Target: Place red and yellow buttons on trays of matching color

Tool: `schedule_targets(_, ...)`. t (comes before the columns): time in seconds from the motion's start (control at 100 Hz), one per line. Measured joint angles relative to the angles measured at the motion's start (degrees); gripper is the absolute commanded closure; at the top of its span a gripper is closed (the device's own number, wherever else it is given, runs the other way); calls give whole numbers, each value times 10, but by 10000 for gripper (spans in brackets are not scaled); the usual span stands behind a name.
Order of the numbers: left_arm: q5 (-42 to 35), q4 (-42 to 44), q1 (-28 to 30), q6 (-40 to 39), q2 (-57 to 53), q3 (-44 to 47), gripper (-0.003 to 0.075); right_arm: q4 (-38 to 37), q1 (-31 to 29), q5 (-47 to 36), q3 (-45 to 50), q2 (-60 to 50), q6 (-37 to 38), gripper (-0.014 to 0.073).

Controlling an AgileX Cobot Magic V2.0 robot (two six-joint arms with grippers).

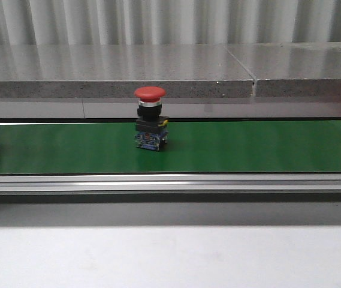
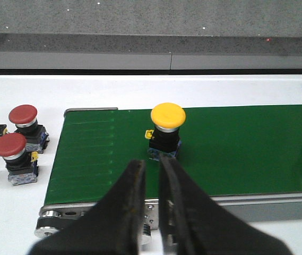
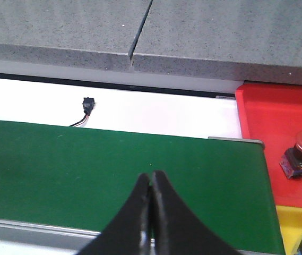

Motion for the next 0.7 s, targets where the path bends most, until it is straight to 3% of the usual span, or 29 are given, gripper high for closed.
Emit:
schedule_targets(0.44, -1, 0, -1, 0, -3, 2, 741, 0, 0, 2, 0, 0, 0, 640)
schedule_targets(0.56, -1, 0, -1, 0, -3, 2, 741, 5, 0, 10, 0, 0, 0, 466)
schedule_targets(0.7, -1, 0, -1, 0, -3, 2, 741, 24, 0, 24, 0, 0, 0, 96)
